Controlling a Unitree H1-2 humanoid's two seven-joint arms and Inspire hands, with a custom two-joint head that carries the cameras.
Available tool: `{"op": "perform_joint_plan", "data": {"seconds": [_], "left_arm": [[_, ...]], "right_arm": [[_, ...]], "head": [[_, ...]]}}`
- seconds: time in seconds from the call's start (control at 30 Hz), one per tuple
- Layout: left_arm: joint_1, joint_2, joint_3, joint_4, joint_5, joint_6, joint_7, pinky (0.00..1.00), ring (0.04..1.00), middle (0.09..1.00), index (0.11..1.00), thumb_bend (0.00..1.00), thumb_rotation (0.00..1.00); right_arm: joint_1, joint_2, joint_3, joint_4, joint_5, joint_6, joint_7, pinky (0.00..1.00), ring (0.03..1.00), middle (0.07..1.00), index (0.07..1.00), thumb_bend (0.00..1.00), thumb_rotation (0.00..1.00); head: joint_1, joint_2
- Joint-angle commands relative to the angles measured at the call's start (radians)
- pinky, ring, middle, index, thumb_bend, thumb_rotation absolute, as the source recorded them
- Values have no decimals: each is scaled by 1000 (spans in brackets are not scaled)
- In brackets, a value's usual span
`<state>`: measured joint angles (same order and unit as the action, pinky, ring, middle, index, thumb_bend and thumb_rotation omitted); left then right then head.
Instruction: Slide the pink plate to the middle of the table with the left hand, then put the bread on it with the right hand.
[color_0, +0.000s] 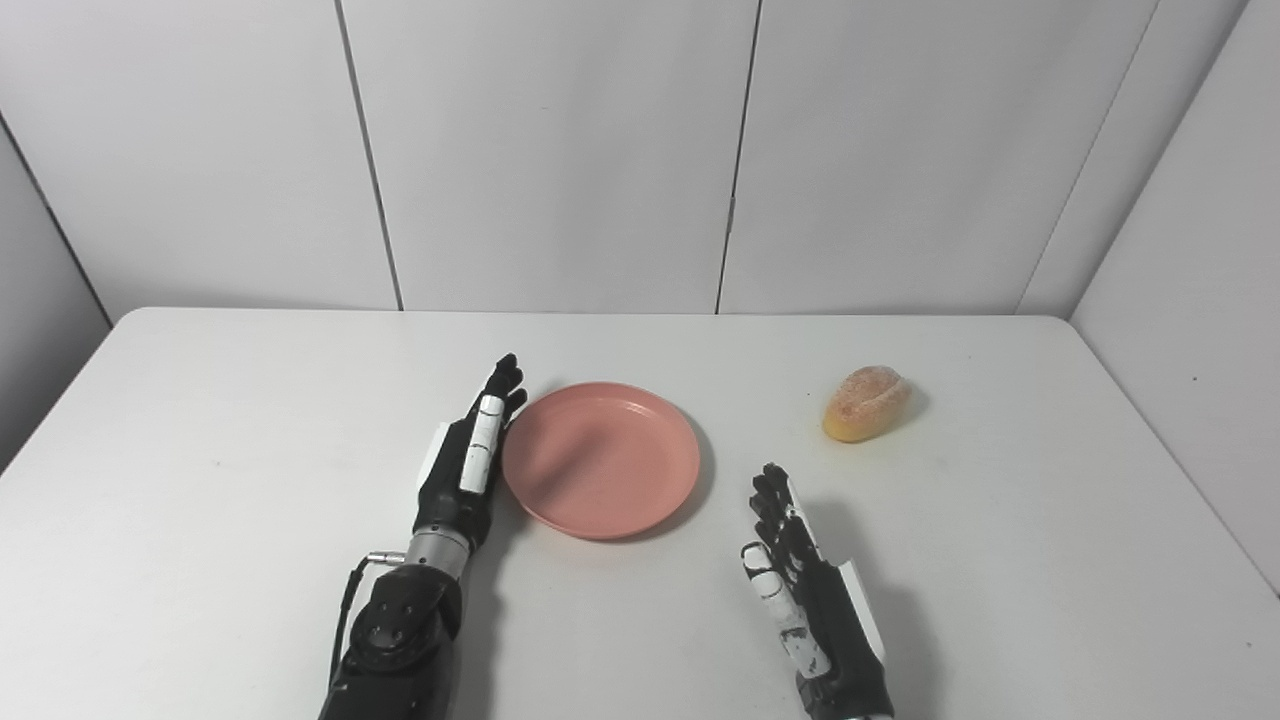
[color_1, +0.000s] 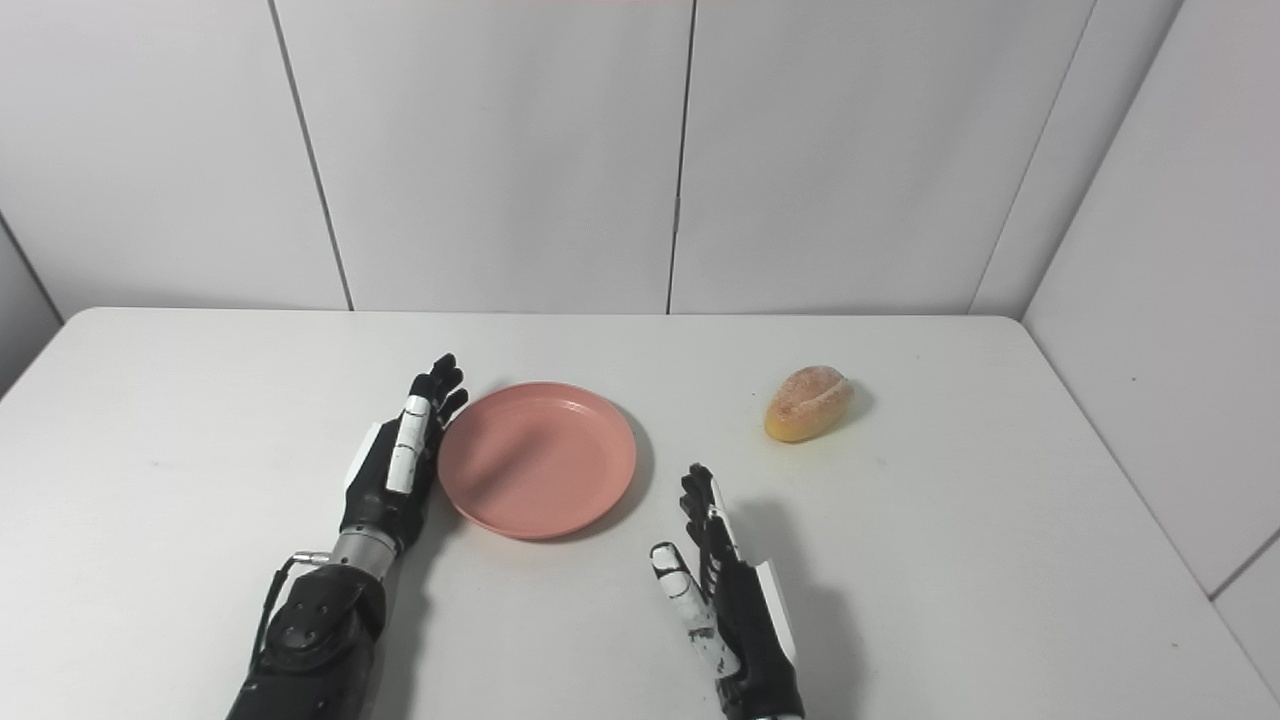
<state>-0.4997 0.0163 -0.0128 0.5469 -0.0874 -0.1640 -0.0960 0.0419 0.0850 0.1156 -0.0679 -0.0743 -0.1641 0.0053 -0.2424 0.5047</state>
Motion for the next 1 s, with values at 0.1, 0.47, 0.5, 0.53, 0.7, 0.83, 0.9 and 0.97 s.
{"op": "perform_joint_plan", "data": {"seconds": [0.1, 0.47, 0.5, 0.53, 0.7, 0.83, 0.9, 0.97], "left_arm": [[-46, -19, 0, 34, -3, -62, -9, 947, 972, 984, 953, 738, 1000], [-69, -13, 9, 84, 13, -108, 14, 932, 971, 978, 951, 729, 1000], [-74, -11, 14, 95, 7, -116, 13, 929, 970, 977, 950, 729, 1000], [-77, -10, 17, 102, 4, -121, 12, 927, 970, 976, 950, 728, 1000], [-106, -3, 40, 161, -21, -148, -8, 936, 975, 980, 956, 726, 1000], [-111, 0, 48, 170, -33, -152, -18, 958, 983, 985, 962, 720, 1000], [-111, 2, 49, 170, -29, -152, -12, 958, 980, 981, 959, 720, 1000], [-113, 5, 50, 179, -27, -162, -12, 957, 977, 980, 956, 722, 1000]], "right_arm": [[-32, -13, -19, -20, -16, -68, -17, 1000, 950, 946, 963, 607, 803], [-104, -92, -91, -101, -97, -57, -48, 961, 943, 934, 941, 657, 739], [-116, -104, -101, -127, -131, -32, -53, 958, 941, 933, 940, 653, 740], [-124, -112, -108, -145, -154, -12, -56, 950, 931, 928, 933, 672, 758], [-184, -162, -133, -207, -177, 55, -34, 897, 892, 911, 919, 642, 720], [-217, -216, -126, -233, -280, 144, -14, 882, 892, 901, 923, 643, 686], [-241, -247, -131, -230, -297, 178, 4, 882, 894, 905, 920, 649, 638], [-268, -275, -136, -211, -320, 201, 11, 882, 902, 916, 919, 664, 604]], "head": [[13, -11], [-1, -30], [-2, -32], [-2, -32], [-15, -42], [-21, -47], [-22, -47], [-23, -46]]}}
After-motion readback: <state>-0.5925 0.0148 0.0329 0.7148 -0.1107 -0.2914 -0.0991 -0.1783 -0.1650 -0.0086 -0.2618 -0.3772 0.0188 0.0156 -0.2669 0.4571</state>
